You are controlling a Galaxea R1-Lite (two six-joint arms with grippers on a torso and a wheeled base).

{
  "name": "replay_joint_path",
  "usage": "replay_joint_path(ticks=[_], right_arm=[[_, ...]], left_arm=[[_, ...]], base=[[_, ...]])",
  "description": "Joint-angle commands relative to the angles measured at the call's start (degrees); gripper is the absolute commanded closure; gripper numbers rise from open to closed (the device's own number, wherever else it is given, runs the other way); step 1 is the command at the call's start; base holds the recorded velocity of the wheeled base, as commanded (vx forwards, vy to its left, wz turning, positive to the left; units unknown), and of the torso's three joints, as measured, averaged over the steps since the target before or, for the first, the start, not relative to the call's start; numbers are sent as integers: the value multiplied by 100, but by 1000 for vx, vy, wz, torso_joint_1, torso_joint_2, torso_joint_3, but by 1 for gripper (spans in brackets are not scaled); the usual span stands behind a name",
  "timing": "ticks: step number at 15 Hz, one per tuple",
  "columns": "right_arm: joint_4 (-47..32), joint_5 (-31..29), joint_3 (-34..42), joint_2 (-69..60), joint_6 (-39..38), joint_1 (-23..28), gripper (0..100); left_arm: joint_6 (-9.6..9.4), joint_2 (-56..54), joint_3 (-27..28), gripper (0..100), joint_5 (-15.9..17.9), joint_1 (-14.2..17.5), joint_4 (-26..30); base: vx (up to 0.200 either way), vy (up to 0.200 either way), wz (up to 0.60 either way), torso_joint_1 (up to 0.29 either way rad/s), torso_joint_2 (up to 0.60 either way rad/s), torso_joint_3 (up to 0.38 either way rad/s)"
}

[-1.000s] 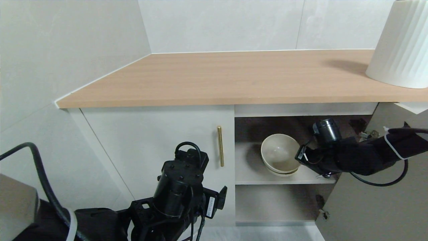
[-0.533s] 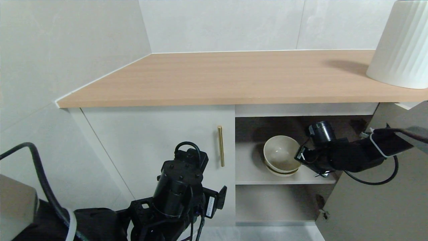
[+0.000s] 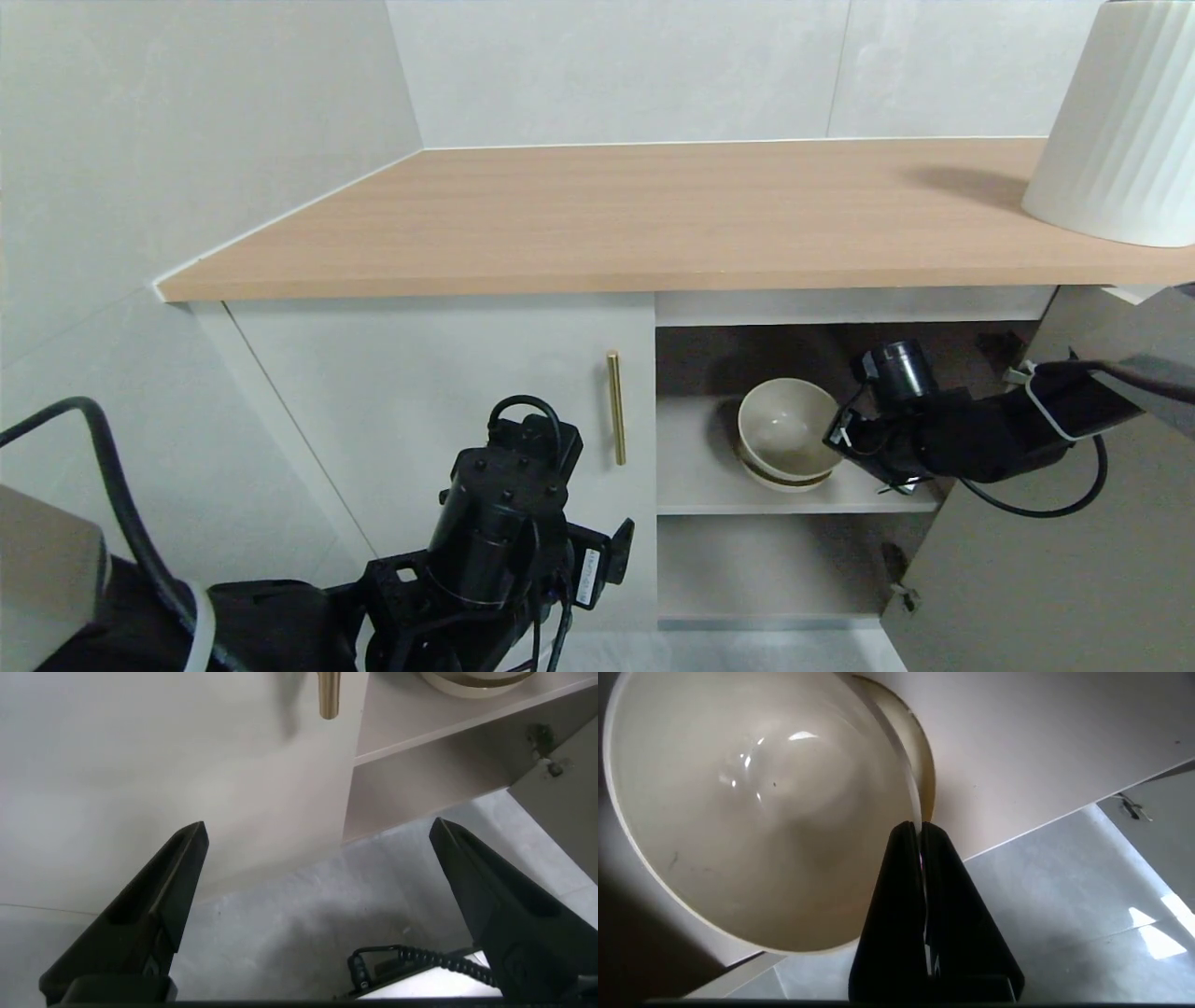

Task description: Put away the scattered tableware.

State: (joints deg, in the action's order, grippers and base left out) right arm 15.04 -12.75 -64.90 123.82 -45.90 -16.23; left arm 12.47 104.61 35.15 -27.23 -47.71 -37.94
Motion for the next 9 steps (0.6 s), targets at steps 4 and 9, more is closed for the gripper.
replay_joint_path(ticks=[4, 9], right_arm=[[34, 1, -22, 81, 2, -3, 100], [34, 10, -14, 72, 2, -12, 0]], left_arm=[[1, -2, 1, 0, -1, -1, -3], [1, 7, 1, 0, -1, -1, -3]], base=[[0, 0, 0, 0, 0, 0], [0, 0, 0, 0, 0, 0]])
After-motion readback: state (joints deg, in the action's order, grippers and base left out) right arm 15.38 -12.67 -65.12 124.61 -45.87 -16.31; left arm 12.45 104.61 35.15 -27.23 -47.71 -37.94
